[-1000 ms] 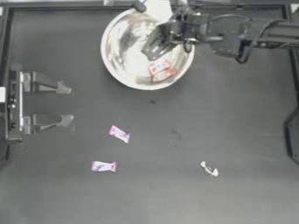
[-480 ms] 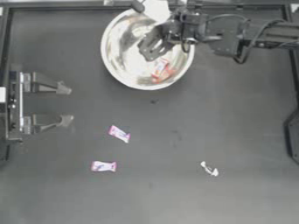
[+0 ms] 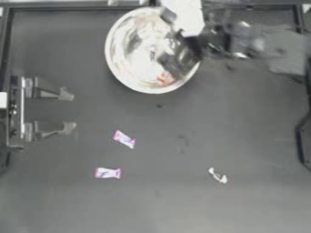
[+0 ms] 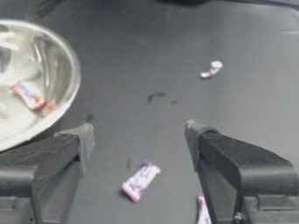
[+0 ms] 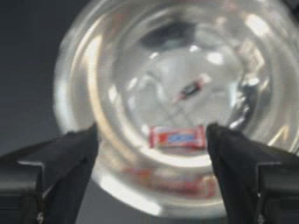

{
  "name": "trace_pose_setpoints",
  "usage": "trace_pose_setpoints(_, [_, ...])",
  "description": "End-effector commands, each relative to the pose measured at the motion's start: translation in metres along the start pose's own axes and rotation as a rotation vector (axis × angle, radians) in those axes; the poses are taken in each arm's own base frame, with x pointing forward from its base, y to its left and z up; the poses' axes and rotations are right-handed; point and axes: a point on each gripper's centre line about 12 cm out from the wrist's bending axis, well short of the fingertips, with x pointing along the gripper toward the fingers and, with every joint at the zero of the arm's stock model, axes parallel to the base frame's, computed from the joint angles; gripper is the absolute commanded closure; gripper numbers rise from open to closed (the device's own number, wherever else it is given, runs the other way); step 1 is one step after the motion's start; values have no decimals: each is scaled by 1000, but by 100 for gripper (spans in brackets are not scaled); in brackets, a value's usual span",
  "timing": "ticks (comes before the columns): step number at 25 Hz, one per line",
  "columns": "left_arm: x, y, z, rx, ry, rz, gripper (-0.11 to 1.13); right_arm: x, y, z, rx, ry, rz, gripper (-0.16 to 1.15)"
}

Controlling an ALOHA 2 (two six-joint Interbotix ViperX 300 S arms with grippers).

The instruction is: Put candies in bowl

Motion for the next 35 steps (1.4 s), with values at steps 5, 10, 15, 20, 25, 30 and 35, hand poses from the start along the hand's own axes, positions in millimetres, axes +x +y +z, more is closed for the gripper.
trace_pose_setpoints(5, [0, -1, 1, 3, 25, -7, 4, -71, 13, -27, -47, -231, 182, -1])
trace_pose_setpoints(10, [1, -2, 0, 5, 50, -14, 4, -90, 17, -57, -72, -281, 259, -1])
trace_pose_setpoints(15, [0, -3, 0, 8, 68, -21, 4, -117, 25, -81, -169, -336, 317, -1])
trace_pose_setpoints(20, [0, -4, 1, 20, 86, -26, 4, -137, 25, -101, -194, -378, 371, -1])
trace_pose_setpoints(25, [3, -6, -6, 21, 193, -48, 4, -138, 22, -117, -179, -363, 392, -1])
trace_pose_setpoints(30, [13, -8, -7, 10, 270, -58, 4, -139, 20, -127, -188, -376, 409, -1])
trace_pose_setpoints(35, [29, -11, -11, 2, 358, -72, 4, -144, 15, -137, -186, -401, 423, -1])
